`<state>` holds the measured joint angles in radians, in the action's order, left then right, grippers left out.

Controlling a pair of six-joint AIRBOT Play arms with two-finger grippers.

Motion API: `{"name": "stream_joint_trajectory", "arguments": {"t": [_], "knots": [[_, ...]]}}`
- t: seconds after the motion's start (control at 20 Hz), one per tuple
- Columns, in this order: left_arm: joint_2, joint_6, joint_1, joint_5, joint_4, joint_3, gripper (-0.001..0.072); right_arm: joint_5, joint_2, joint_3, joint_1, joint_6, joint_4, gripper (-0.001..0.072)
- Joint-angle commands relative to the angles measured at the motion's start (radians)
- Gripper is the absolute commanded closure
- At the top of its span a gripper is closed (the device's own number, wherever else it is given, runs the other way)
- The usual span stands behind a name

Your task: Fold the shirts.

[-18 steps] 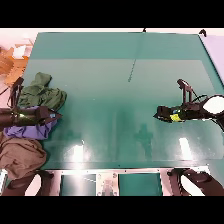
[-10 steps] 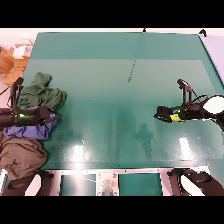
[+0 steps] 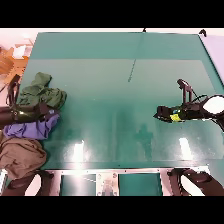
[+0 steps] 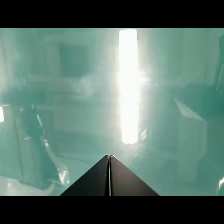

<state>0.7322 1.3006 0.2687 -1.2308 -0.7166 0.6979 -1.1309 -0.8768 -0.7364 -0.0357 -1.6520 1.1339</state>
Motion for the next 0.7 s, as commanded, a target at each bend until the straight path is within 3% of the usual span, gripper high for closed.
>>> {"name": "stream_joint_trajectory", "arguments": {"t": [0.0, 0.1, 0.15, 0.2, 0.25, 0.45, 0.65], "knots": [[0.006, 0.0, 0.001, 0.343, -0.105, 0.003, 0.0679, 0.029, 0.0, 0.0, 0.0, 0.0, -0.005, 0.0695], [0.082, 0.0, 0.001, 0.51, -0.36, 0.059, 0.0662, 0.031, 0.0, 0.0, 0.0, 0.0, -0.008, 0.0695], [0.147, 0.001, 0.001, 0.534, -0.455, 0.098, 0.0485, 0.032, 0.0, 0.0, 0.0, -0.001, -0.008, 0.0695], [0.227, 0.005, 0.001, 0.549, -0.511, 0.138, 0.0183, 0.032, 0.0, 0.0, 0.0, -0.001, -0.008, 0.0695], [0.303, 0.004, 0.001, 0.553, -0.535, 0.172, 0.0041, 0.032, 0.0, 0.001, 0.0, -0.001, -0.008, 0.0695], [0.571, 0.0, 0.001, 0.555, -0.575, 0.299, 0.0029, 0.05, 0.0, 0.003, 0.0, 0.0, -0.008, 0.0695], [0.716, 0.0, 0.001, 0.514, -0.755, 0.332, 0.0028, 0.078, 0.0, 0.003, 0.0, 0.0, -0.008, 0.0695]]}}
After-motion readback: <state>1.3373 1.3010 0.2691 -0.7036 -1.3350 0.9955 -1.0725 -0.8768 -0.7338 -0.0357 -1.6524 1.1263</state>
